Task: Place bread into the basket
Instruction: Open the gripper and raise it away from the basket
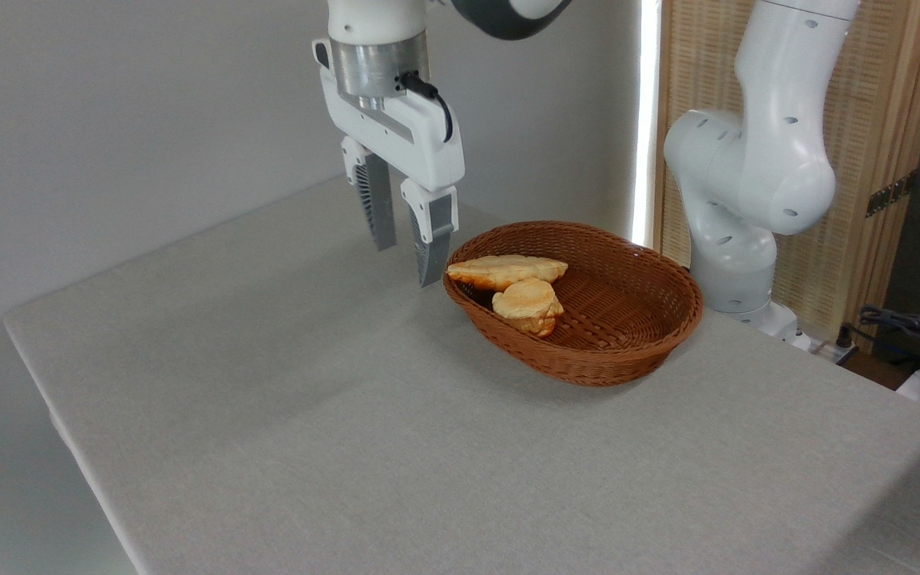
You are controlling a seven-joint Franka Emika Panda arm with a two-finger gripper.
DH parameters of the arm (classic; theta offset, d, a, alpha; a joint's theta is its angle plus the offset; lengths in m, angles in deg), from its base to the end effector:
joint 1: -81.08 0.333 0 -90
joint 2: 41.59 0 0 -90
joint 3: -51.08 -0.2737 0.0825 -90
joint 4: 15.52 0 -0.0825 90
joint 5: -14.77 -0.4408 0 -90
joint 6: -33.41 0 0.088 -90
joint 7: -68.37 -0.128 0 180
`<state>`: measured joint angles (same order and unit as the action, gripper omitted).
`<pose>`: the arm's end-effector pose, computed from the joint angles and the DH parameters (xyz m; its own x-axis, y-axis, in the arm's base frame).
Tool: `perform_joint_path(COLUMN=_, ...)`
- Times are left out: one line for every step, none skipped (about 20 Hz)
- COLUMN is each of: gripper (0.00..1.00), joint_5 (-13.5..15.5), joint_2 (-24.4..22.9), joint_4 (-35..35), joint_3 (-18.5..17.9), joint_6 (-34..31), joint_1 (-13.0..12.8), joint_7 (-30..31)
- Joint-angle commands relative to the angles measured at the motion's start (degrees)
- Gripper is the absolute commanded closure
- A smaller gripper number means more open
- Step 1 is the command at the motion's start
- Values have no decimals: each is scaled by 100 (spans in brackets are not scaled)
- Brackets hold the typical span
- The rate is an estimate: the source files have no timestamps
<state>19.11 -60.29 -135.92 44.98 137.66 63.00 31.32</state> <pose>0.5199 -0.1160 0.4857 0.6639 -0.7414 0.0981 -0.7476 -0.6614 0.0612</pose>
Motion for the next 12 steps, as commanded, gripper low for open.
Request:
perform_joint_path(gripper=0, joint_5=-83, joint_2=436, joint_4=675, joint_3=-267, joint_6=104, joint_1=-29, joint_7=23)
perform_joint_path(gripper=0, joint_5=-83, joint_2=532, joint_4=745, joint_3=-338, joint_6=296, joint_1=-29, joint_7=23)
perform_joint_path(gripper=0, joint_5=-83, joint_2=629, joint_4=816, joint_3=-373, joint_6=481, joint_1=-29, joint_7=23)
perform_joint_path(gripper=0, joint_5=-83, joint_2=752, joint_4=938, joint_3=-435, joint_6=526, joint_1=-29, joint_7=23)
perform_joint_path(gripper=0, joint_5=-83, joint_2=840, joint_4=1079, joint_3=-522, joint_6=526, joint_1=-29, joint_7=14)
perform_joint_path(gripper=0, joint_5=-74, joint_2=911, joint_4=1185, joint_3=-575, joint_6=526, joint_1=-29, joint_7=14)
perform_joint_path(gripper=0, joint_5=-83, joint_2=990, joint_4=1273, joint_3=-585, joint_6=526, joint_1=-29, joint_7=14)
perform_joint_path(gripper=0, joint_5=-83, joint_2=1043, joint_4=1317, joint_3=-585, joint_6=526, joint_1=-20, joint_7=14)
perform_joint_path(gripper=0, joint_5=-83, joint_2=1069, joint_4=1317, joint_3=-585, joint_6=535, joint_1=-20, joint_7=23)
perform_joint_path(gripper=0, joint_5=-83, joint_2=1113, joint_4=1317, joint_3=-585, joint_6=535, joint_1=-20, joint_7=14)
perform_joint_path(gripper=0, joint_5=-83, joint_2=1140, joint_4=1317, joint_3=-585, joint_6=544, joint_1=-3, joint_7=23)
perform_joint_path(gripper=0, joint_5=-74, joint_2=1140, joint_4=1317, joint_3=-611, joint_6=544, joint_1=32, joint_7=23)
